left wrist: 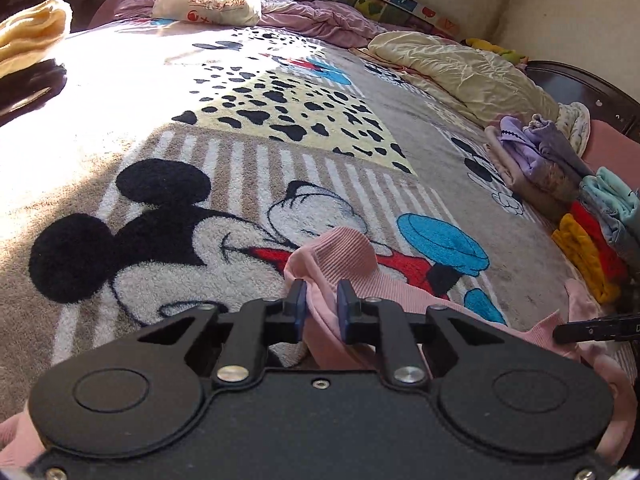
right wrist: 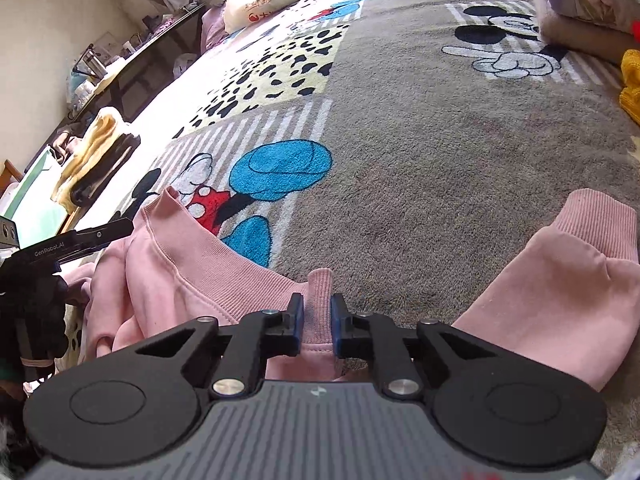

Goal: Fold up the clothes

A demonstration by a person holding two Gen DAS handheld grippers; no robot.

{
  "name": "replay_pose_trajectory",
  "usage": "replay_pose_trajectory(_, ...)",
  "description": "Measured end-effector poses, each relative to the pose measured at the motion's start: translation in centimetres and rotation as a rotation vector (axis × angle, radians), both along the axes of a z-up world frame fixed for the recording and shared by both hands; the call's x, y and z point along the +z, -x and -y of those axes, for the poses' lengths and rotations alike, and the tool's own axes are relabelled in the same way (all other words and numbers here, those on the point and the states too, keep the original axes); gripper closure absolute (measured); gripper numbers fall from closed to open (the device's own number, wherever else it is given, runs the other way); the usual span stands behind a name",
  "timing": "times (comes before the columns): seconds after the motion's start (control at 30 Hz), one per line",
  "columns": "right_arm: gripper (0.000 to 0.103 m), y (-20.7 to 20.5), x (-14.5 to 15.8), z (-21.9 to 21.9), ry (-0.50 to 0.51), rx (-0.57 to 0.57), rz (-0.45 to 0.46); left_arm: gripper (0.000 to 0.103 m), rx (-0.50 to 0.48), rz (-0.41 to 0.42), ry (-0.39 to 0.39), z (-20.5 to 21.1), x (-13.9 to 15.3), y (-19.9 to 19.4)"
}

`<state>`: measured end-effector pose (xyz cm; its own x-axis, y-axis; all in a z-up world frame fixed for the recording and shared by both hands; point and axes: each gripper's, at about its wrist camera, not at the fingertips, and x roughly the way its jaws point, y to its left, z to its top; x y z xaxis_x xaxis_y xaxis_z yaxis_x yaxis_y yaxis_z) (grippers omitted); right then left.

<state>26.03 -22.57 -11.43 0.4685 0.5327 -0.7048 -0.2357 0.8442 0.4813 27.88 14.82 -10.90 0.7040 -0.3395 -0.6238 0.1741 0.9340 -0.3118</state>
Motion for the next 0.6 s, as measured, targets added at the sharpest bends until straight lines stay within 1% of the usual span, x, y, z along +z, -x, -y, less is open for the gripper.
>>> replay_pose_trajectory(0.03,0.093,0.0,0.3,0.0,-0.025,0.008,0.009,0.096,0.001,0.008,0.010,0.0,0.1,-0.2)
replay_pose_trajectory(0.1,0.094,0.1,1.3,0.2,-0.048,0.003,0.041,0.097,0.003,0.023,0.033,-0.1,0.3,-0.6)
replay_pose_trajectory(0.23,0.096,-0.8,4.0,1.2,-0.100,-0.034,0.134,0.098,0.033,0.088,0.126,-0.7,1.5,-2.2)
replay_pose_trajectory(0.3,0.096,-2.1,5.4,2.0,-0.117,-0.064,0.183,0.098,0.048,0.120,0.176,-0.9,2.0,-3.0)
replay_pose_trajectory(0.43,0.097,-5.0,7.2,3.2,-0.139,-0.117,0.272,0.098,0.084,0.205,0.218,-1.3,3.0,-4.6)
replay_pose_trajectory(0.53,0.097,-7.4,7.7,3.6,-0.146,-0.144,0.311,0.098,0.139,0.292,0.289,-2.2,3.3,-5.9)
replay_pose_trajectory(0.6,0.097,-8.9,7.8,3.2,-0.131,-0.144,0.355,0.098,0.164,0.338,0.313,-2.7,3.5,-6.9)
